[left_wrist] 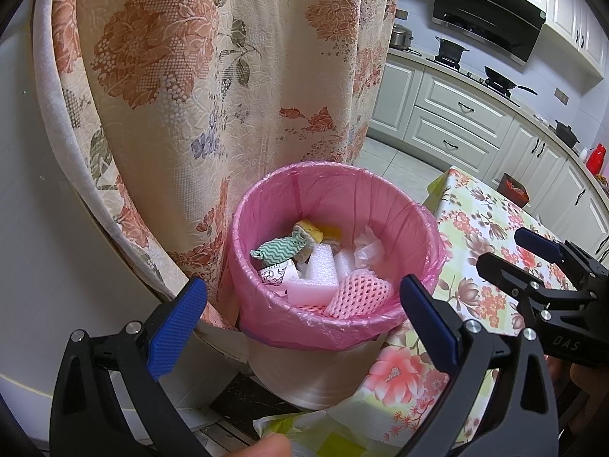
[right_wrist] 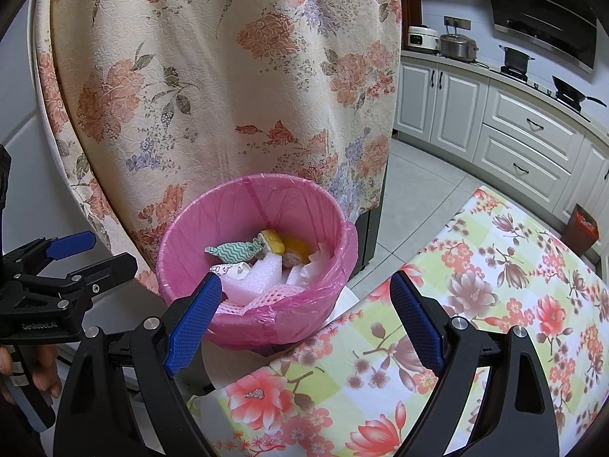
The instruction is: Collect trash
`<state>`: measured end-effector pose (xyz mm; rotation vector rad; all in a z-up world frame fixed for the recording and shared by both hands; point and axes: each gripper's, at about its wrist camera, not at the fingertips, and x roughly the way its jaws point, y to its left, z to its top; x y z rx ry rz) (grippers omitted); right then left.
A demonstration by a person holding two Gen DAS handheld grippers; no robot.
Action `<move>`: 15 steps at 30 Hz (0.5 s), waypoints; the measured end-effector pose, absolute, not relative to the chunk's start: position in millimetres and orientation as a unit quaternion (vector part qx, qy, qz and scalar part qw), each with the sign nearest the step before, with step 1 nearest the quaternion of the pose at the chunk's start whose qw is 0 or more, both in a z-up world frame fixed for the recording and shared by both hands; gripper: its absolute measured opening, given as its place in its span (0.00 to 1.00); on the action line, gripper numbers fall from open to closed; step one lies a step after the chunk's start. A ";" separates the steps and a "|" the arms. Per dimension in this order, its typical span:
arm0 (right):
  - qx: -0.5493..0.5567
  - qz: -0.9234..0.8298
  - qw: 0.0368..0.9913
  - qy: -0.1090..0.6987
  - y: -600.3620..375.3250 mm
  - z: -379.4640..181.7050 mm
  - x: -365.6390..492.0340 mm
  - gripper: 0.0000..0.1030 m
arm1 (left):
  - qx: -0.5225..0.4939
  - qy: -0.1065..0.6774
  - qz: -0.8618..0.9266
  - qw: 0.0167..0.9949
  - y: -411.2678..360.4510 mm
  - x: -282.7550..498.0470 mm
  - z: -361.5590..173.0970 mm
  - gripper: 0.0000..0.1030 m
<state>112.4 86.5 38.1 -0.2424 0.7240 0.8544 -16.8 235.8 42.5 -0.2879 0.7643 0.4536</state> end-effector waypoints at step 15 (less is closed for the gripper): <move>-0.115 0.404 0.840 0.342 86.6 38.0 112.3 0.82 | -0.139 0.368 0.218 0.893 235.5 -16.5 41.8 0.95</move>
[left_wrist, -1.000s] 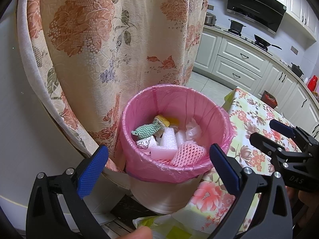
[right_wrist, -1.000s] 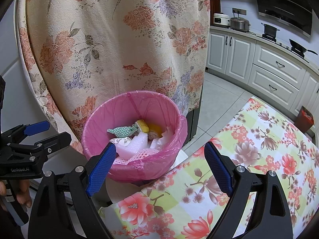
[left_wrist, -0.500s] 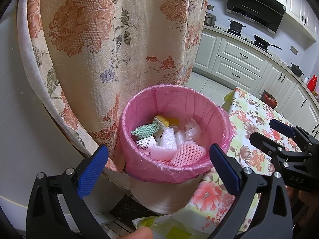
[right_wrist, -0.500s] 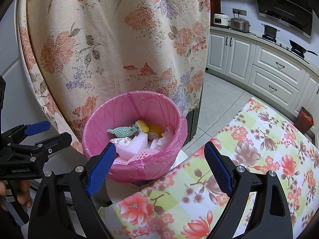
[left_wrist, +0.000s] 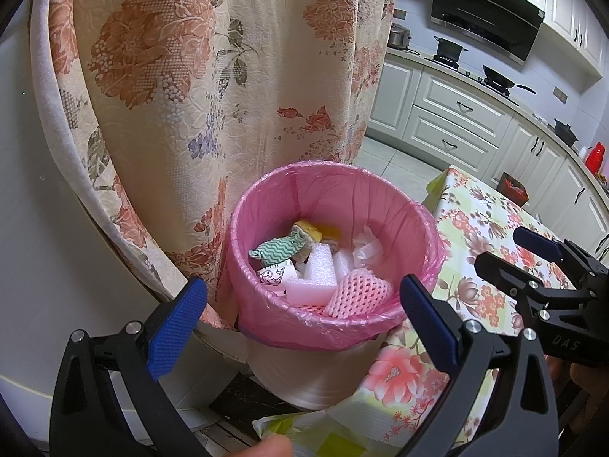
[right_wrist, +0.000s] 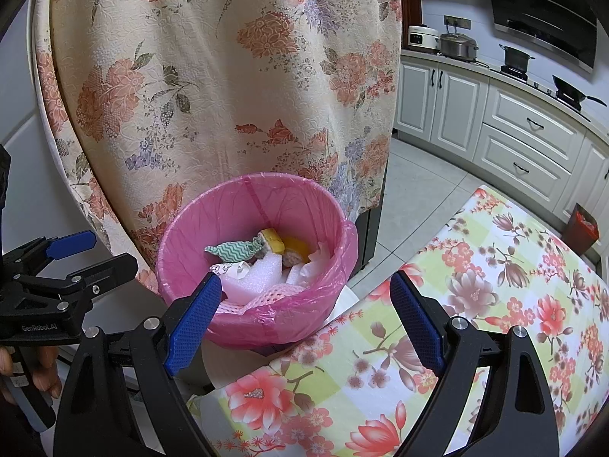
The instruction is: Collect trash
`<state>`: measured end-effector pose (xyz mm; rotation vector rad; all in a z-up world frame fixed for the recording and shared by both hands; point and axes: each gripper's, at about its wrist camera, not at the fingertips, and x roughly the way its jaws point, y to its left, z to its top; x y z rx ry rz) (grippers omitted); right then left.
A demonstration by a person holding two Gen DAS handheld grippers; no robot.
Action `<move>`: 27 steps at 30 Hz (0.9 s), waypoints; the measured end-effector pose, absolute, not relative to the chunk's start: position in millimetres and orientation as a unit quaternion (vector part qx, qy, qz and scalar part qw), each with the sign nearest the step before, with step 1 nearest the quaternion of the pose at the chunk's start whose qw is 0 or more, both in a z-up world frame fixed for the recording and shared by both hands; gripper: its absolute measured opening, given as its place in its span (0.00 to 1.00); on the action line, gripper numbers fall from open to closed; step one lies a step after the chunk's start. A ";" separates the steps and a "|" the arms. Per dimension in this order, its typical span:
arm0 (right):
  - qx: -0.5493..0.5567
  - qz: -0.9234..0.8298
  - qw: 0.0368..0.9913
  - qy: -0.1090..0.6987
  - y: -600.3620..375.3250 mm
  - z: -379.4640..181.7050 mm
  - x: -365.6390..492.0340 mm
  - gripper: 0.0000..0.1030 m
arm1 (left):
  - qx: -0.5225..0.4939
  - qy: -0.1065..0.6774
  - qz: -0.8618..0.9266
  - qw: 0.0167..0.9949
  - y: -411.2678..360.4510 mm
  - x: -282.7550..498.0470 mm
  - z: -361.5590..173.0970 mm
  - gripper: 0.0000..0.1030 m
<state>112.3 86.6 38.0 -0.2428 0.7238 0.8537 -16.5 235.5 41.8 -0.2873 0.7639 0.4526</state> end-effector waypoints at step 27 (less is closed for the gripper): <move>-0.115 0.403 0.840 0.345 84.9 36.6 115.3 0.82 | -0.135 0.369 0.219 0.893 232.0 -13.4 40.7 0.95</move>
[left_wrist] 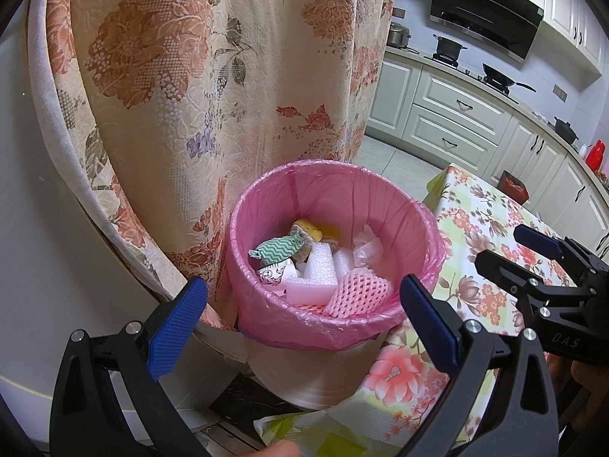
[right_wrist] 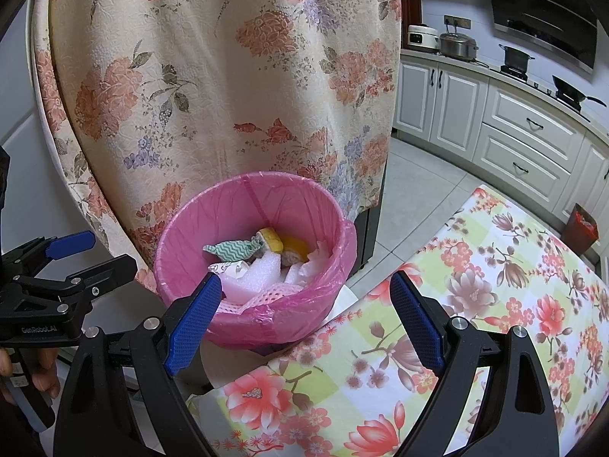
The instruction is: Collect trash
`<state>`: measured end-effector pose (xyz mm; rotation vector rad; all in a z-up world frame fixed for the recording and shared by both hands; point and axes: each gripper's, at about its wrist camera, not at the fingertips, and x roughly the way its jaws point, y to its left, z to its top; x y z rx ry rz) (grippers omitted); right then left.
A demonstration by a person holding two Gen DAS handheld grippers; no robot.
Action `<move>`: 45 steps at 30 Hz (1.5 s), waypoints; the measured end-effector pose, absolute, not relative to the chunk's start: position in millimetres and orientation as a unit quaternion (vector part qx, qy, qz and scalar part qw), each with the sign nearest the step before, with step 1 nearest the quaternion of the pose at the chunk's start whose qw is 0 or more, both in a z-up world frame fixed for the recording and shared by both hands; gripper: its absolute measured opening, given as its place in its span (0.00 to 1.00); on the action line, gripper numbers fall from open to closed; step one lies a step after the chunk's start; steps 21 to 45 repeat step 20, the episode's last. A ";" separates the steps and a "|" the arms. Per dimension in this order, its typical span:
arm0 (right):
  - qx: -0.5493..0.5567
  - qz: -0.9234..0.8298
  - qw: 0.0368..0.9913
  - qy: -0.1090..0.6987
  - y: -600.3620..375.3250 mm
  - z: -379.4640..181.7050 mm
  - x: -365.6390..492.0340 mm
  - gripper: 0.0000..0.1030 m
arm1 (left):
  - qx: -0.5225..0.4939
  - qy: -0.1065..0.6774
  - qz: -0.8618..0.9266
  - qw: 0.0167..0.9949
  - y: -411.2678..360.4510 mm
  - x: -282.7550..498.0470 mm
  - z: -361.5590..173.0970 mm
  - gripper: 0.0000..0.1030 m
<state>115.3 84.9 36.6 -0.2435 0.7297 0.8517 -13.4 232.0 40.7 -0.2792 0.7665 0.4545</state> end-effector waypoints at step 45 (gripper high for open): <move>-0.114 0.402 0.839 0.349 84.5 32.3 119.5 0.82 | -0.137 0.369 0.221 0.892 235.1 -9.2 36.5 0.95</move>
